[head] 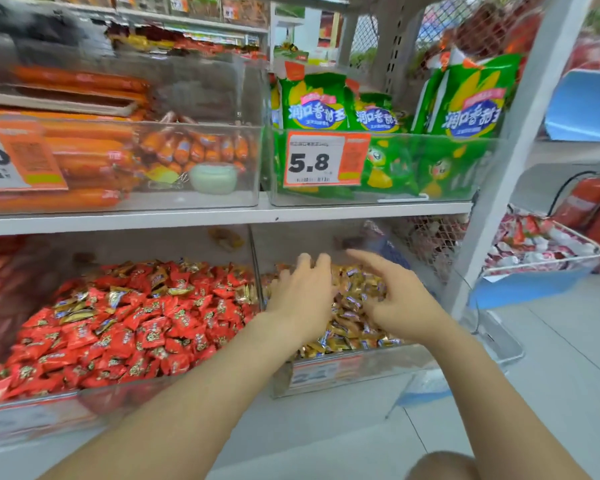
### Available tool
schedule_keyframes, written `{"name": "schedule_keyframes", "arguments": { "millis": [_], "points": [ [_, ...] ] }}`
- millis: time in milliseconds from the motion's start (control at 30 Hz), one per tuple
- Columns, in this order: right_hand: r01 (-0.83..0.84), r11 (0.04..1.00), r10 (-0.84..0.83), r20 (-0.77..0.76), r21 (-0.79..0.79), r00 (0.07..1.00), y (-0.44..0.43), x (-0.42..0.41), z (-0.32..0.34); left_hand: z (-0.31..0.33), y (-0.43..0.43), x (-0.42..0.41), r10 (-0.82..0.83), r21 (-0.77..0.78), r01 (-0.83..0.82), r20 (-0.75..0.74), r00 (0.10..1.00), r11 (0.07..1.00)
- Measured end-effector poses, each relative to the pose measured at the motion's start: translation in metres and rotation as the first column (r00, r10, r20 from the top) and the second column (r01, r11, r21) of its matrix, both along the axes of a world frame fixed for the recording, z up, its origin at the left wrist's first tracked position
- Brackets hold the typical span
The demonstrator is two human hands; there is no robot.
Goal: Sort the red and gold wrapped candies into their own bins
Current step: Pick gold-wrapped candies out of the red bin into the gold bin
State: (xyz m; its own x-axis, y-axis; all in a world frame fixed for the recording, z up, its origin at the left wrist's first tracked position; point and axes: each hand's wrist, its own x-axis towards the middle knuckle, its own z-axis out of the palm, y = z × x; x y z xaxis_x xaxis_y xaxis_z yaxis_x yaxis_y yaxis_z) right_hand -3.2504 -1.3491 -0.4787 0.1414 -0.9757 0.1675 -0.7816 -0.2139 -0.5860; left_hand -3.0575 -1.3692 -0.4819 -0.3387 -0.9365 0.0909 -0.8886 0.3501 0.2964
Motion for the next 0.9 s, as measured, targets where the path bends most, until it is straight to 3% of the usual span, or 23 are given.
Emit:
{"name": "schedule_keyframes", "arguments": {
  "millis": [67,100,200,267,333,433,533,667,733,800,900],
  "points": [
    [0.024,0.999,-0.024,0.036,-0.025,0.999,0.005,-0.004,0.004,-0.005,-0.009,-0.005,-0.024,0.162,0.011,0.078,0.997,0.987],
    [0.049,0.998,-0.048,0.035,-0.045,0.998,0.007,-0.003,0.006,-0.005,-0.008,-0.005,-0.059,0.167,0.037,0.129,0.99,0.985],
    [0.114,0.985,-0.107,0.058,-0.129,0.993,0.008,0.009,0.013,0.008,0.011,0.01,-0.142,-0.115,0.168,0.209,0.968,0.979],
    [0.088,0.981,-0.074,0.088,-0.174,0.993,0.01,0.03,0.02,0.013,0.028,0.031,-0.169,-0.325,0.202,0.129,0.977,0.924],
    [0.025,0.983,-0.006,0.1,-0.183,0.995,0.016,0.061,0.028,0.012,0.04,0.062,-0.139,-0.362,0.127,-0.007,0.99,0.923],
    [-0.099,0.978,0.119,0.101,-0.186,0.988,0.025,0.116,0.037,0.002,0.035,0.129,0.016,-0.33,-0.065,-0.15,0.989,0.942],
    [-0.238,0.954,0.247,0.03,-0.183,0.969,0.024,0.172,0.037,-0.006,0.008,0.199,0.254,-0.22,-0.264,-0.073,0.964,0.939],
    [-0.271,0.958,0.255,-0.15,-0.094,0.955,-0.011,0.232,0.019,-0.016,-0.025,0.268,0.545,-0.034,-0.544,0.025,0.838,0.838],
    [-0.218,0.975,0.204,-0.212,-0.045,0.956,-0.034,0.255,0.013,-0.024,-0.034,0.287,0.599,0.034,-0.601,0.051,0.799,0.799],
    [-0.182,0.983,0.185,-0.235,0.036,0.954,-0.055,0.273,0.01,-0.029,-0.042,0.294,0.572,0.093,-0.578,0.082,0.816,0.811],
    [-0.198,0.96,0.232,-0.172,0.197,0.957,-0.077,0.295,0.004,-0.03,-0.057,0.295,0.559,0.227,-0.538,-0.038,0.828,0.812]
  ]
}}
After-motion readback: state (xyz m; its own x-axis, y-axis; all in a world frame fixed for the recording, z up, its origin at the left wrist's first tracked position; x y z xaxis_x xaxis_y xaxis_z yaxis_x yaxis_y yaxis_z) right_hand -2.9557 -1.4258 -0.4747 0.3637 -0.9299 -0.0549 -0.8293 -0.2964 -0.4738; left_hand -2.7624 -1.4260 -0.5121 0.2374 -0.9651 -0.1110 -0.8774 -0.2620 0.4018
